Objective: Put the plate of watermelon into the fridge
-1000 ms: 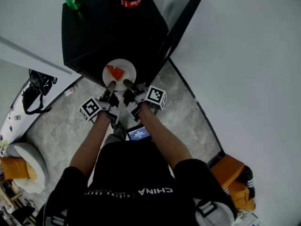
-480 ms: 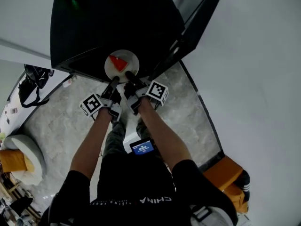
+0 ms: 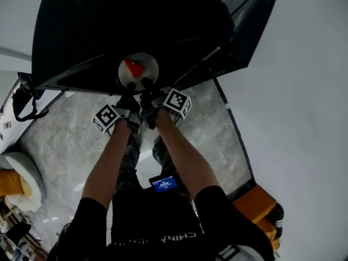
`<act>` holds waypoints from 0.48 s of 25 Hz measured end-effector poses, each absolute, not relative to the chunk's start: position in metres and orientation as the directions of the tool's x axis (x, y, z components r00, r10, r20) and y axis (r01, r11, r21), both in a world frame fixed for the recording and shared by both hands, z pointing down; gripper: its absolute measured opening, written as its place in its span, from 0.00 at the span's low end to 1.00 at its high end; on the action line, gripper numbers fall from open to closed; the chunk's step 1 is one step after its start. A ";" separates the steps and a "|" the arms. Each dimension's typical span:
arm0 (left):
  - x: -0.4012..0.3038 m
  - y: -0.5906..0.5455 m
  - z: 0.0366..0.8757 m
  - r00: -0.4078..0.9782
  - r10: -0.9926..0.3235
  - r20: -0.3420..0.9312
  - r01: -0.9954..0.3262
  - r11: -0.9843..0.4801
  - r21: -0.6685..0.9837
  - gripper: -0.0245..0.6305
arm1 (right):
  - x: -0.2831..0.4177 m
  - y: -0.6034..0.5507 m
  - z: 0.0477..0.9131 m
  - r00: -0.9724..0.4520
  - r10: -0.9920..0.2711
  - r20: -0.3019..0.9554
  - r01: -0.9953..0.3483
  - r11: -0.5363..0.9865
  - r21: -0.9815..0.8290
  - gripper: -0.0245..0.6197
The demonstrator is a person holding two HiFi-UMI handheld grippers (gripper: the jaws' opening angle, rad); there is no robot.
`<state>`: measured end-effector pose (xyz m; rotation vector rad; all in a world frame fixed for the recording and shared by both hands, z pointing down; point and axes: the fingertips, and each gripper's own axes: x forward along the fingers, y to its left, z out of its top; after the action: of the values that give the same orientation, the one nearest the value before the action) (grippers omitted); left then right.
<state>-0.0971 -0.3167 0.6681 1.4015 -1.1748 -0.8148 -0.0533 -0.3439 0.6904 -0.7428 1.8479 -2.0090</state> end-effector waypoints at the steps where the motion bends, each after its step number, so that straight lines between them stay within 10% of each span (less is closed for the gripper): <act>1: -0.099 -0.319 0.674 0.269 -0.953 0.137 -0.205 0.082 0.975 0.10 | -0.054 -0.347 0.694 -0.817 -0.551 0.168 -0.125 -0.115 -0.986 0.09; 12: -0.110 -0.347 0.697 0.229 -0.962 0.150 -0.184 0.109 0.977 0.07 | -0.068 -0.373 0.714 -0.861 -0.467 0.202 -0.218 -0.018 -0.976 0.09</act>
<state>-0.1105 -0.3470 0.6974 1.3385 -1.2055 -0.8473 -0.0675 -0.3734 0.7135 -0.7327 2.0612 -1.9875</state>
